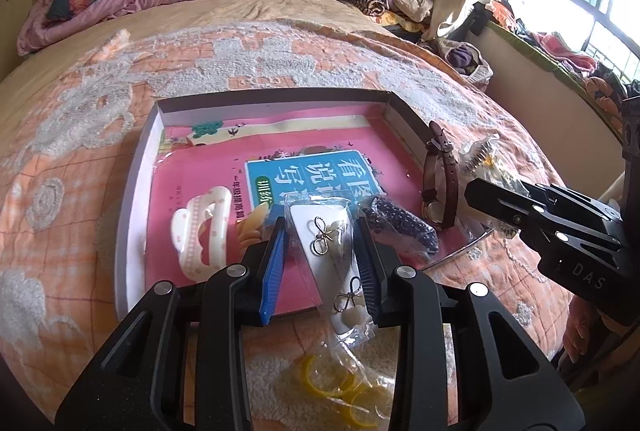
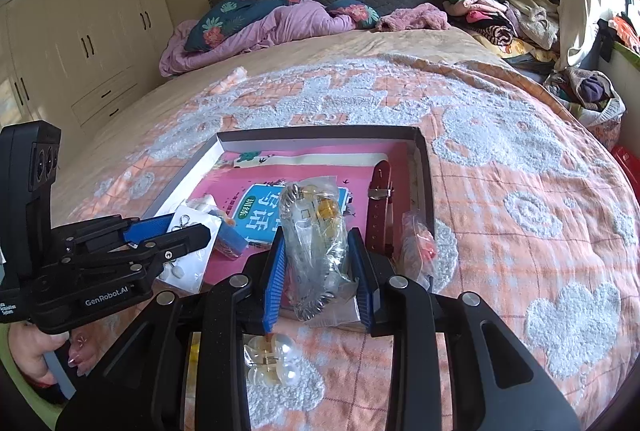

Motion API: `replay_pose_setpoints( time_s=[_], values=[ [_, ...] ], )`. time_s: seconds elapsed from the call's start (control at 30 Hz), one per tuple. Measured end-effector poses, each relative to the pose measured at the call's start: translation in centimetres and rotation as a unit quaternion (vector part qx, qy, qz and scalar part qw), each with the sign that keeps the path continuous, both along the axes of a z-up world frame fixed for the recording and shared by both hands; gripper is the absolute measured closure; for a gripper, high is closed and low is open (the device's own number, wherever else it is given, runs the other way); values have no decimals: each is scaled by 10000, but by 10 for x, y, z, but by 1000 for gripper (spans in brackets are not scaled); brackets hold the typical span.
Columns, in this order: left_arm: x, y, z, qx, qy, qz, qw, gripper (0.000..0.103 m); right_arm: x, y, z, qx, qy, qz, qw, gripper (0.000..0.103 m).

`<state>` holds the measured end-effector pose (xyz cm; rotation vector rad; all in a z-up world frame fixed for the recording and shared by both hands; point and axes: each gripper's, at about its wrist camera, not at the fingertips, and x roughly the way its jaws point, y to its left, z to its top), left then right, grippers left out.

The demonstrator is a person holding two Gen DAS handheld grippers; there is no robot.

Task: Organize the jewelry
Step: 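Release earring card bag into box with left gripper while right gripper releases pearl-item bag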

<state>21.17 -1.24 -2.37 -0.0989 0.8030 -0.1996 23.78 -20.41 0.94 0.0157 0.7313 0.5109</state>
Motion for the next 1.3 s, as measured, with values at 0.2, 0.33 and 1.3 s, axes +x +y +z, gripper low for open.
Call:
replay_pose_setpoints(
  time_s=[0.2,0.33,1.3],
  values=[
    [8,-6,-6,56,64,-30,10000,77,7,-5,-6,31,76,-20,10000,74],
    [12,-6,-10,66,46,1,10000,77,12,-3,-12,-20,139,13,9999,74],
    [32,9,-15,127,13,296,9995,74,27,7,-31,-254,140,0,9996,65]
  ],
)
